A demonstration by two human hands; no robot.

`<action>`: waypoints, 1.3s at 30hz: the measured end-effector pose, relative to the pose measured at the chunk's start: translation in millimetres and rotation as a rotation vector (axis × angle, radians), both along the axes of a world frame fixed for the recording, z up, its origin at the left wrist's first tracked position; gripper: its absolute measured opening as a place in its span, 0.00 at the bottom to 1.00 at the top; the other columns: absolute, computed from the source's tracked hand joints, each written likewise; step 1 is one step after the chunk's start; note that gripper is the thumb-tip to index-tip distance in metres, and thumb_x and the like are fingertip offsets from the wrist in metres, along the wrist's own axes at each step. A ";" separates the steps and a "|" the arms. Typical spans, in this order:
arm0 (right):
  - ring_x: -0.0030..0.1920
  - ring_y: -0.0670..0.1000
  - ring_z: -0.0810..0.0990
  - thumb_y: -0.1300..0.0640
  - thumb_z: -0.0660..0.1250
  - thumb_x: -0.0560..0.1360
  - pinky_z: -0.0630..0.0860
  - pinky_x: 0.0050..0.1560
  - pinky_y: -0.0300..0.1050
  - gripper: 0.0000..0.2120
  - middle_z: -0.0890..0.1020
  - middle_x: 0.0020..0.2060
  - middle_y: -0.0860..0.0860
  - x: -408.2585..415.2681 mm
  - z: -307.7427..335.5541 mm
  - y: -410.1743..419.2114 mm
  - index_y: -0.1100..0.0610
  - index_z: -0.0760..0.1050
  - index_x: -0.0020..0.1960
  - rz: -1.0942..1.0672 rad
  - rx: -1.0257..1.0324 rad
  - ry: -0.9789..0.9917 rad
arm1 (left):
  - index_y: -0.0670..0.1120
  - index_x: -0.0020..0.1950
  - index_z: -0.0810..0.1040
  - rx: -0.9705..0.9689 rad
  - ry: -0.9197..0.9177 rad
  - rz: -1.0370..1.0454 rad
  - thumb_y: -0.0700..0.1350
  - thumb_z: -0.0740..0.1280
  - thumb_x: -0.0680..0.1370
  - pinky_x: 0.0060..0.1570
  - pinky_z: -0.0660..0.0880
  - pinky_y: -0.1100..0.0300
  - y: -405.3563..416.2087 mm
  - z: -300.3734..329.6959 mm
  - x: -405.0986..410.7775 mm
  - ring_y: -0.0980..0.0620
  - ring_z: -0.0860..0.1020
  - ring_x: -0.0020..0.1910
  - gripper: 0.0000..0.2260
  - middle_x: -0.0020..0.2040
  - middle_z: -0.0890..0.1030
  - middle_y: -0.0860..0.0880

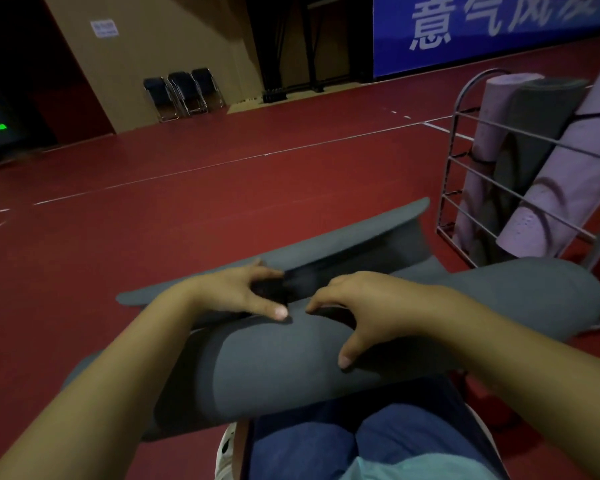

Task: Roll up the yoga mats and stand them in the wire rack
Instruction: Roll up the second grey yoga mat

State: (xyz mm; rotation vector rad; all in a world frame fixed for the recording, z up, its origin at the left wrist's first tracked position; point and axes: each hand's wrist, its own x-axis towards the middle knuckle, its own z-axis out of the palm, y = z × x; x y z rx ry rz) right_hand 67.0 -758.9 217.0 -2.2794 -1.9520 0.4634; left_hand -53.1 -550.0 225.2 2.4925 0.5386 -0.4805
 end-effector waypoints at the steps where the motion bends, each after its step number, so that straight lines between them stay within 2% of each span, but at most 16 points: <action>1: 0.60 0.47 0.71 0.42 0.77 0.63 0.71 0.60 0.47 0.38 0.72 0.61 0.43 1.4 1.0 1.7 0.41 0.65 0.69 -0.001 -0.005 0.010 | 0.58 0.74 0.62 0.021 -0.026 0.018 0.77 0.67 0.55 0.70 0.55 0.60 0.8 4.3 0.4 0.54 0.59 0.74 0.51 0.75 0.60 0.55; 4: 0.62 0.46 0.72 0.42 0.77 0.63 0.71 0.62 0.47 0.37 0.72 0.64 0.41 9.1 5.1 7.6 0.40 0.67 0.68 -0.026 -0.032 0.081 | 0.55 0.72 0.67 0.047 0.002 0.006 0.80 0.53 0.61 0.70 0.58 0.60 0.0 11.0 -1.6 0.57 0.66 0.68 0.46 0.71 0.68 0.56; 8: 0.64 0.49 0.71 0.44 0.75 0.67 0.69 0.66 0.49 0.35 0.70 0.68 0.44 20.5 10.5 20.9 0.41 0.65 0.70 -0.049 -0.148 0.126 | 0.58 0.69 0.71 0.061 0.044 0.008 0.85 0.48 0.55 0.71 0.63 0.52 0.6 3.9 -11.1 0.57 0.71 0.66 0.51 0.67 0.73 0.58; 10: 0.66 0.50 0.71 0.44 0.73 0.69 0.67 0.67 0.50 0.34 0.69 0.69 0.46 23.6 12.7 28.8 0.42 0.64 0.72 -0.054 -0.205 0.125 | 0.57 0.69 0.72 0.054 0.019 -0.008 0.85 0.50 0.54 0.70 0.64 0.54 -0.9 2.5 -17.4 0.58 0.72 0.65 0.51 0.66 0.74 0.58; 12: 0.67 0.50 0.70 0.45 0.72 0.71 0.66 0.68 0.50 0.34 0.68 0.70 0.45 25.9 14.0 35.2 0.43 0.63 0.73 -0.062 -0.246 0.115 | 0.56 0.70 0.70 0.071 -0.016 -0.053 0.83 0.58 0.54 0.68 0.66 0.59 -5.7 2.1 -23.1 0.60 0.72 0.64 0.51 0.66 0.73 0.59; 14: 0.68 0.50 0.69 0.44 0.71 0.72 0.65 0.69 0.49 0.34 0.67 0.71 0.45 28.0 14.4 38.8 0.44 0.62 0.74 -0.076 -0.267 0.104 | 0.54 0.70 0.69 0.173 -0.065 -0.114 0.75 0.69 0.57 0.65 0.68 0.61 -15.9 2.0 -27.4 0.60 0.72 0.63 0.46 0.65 0.74 0.58; 16: 0.69 0.50 0.68 0.44 0.71 0.72 0.64 0.69 0.47 0.34 0.67 0.72 0.44 29.0 15.1 39.9 0.44 0.62 0.74 -0.093 -0.270 0.113 | 0.53 0.69 0.70 0.361 -0.154 -0.178 0.63 0.75 0.64 0.60 0.69 0.63 -27.0 -0.3 -29.6 0.56 0.73 0.60 0.36 0.62 0.74 0.55; 18: 0.68 0.49 0.69 0.45 0.71 0.71 0.65 0.67 0.45 0.33 0.69 0.70 0.44 29.0 15.4 38.9 0.46 0.64 0.73 -0.111 -0.227 0.119 | 0.52 0.68 0.71 0.519 -0.238 -0.231 0.55 0.74 0.70 0.57 0.70 0.61 -38.9 -4.0 -29.2 0.53 0.73 0.59 0.29 0.61 0.73 0.53; 20: 0.65 0.48 0.72 0.46 0.72 0.71 0.68 0.64 0.43 0.30 0.73 0.67 0.45 27.9 16.3 35.6 0.49 0.69 0.71 -0.140 -0.149 0.127 | 0.51 0.70 0.70 0.558 -0.254 -0.238 0.51 0.71 0.73 0.60 0.69 0.59 -45.0 -8.8 -27.7 0.52 0.72 0.62 0.25 0.65 0.71 0.53; 22: 0.61 0.49 0.76 0.48 0.72 0.72 0.72 0.60 0.44 0.24 0.78 0.62 0.47 25.3 14.0 32.4 0.51 0.74 0.66 -0.171 -0.037 0.104 | 0.49 0.73 0.66 0.540 -0.237 -0.227 0.48 0.67 0.76 0.66 0.65 0.60 -42.3 -12.5 -24.3 0.52 0.69 0.67 0.26 0.70 0.69 0.52; 24: 0.59 0.51 0.76 0.50 0.70 0.74 0.74 0.58 0.48 0.18 0.79 0.59 0.49 19.9 7.6 31.2 0.52 0.77 0.63 -0.203 0.061 -0.004 | 0.47 0.75 0.64 0.503 -0.207 -0.234 0.45 0.65 0.78 0.68 0.62 0.62 -35.3 -11.8 -19.3 0.52 0.66 0.70 0.26 0.73 0.67 0.51; 27: 0.59 0.56 0.75 0.51 0.62 0.79 0.75 0.56 0.54 0.13 0.76 0.58 0.53 11.5 -7.3 30.6 0.53 0.78 0.61 -0.213 0.141 -0.170 | 0.47 0.75 0.63 0.428 -0.161 -0.230 0.49 0.65 0.75 0.68 0.64 0.61 -29.4 -7.1 -12.5 0.53 0.68 0.69 0.29 0.73 0.68 0.50; 29: 0.59 0.56 0.74 0.48 0.61 0.79 0.75 0.55 0.55 0.16 0.75 0.58 0.53 12.7 -13.1 26.7 0.54 0.75 0.62 -0.192 0.138 -0.192 | 0.48 0.76 0.61 0.389 -0.118 -0.220 0.56 0.68 0.72 0.66 0.67 0.61 -31.0 -6.1 -9.0 0.53 0.69 0.68 0.35 0.72 0.69 0.51; 32: 0.60 0.55 0.73 0.36 0.68 0.69 0.74 0.58 0.55 0.31 0.74 0.61 0.51 17.8 -11.0 20.6 0.53 0.70 0.65 -0.160 0.030 -0.177 | 0.49 0.75 0.60 0.387 -0.078 -0.225 0.63 0.74 0.65 0.65 0.68 0.58 -31.9 -9.3 -2.8 0.52 0.71 0.65 0.44 0.70 0.70 0.51; 35: 0.64 0.54 0.72 0.35 0.75 0.61 0.72 0.62 0.54 0.44 0.71 0.66 0.48 21.4 -9.5 23.5 0.51 0.64 0.70 -0.143 -0.047 -0.156 | 0.46 0.77 0.54 0.502 0.013 -0.241 0.67 0.74 0.60 0.69 0.65 0.52 -29.4 -14.4 4.7 0.47 0.64 0.70 0.54 0.72 0.64 0.48; 39: 0.63 0.54 0.72 0.35 0.78 0.55 0.70 0.64 0.54 0.49 0.72 0.64 0.47 27.8 -13.8 36.7 0.49 0.62 0.69 -0.133 -0.091 -0.213 | 0.47 0.76 0.53 0.531 0.060 -0.231 0.65 0.77 0.58 0.66 0.67 0.50 -23.6 -18.2 13.7 0.45 0.64 0.67 0.55 0.69 0.65 0.46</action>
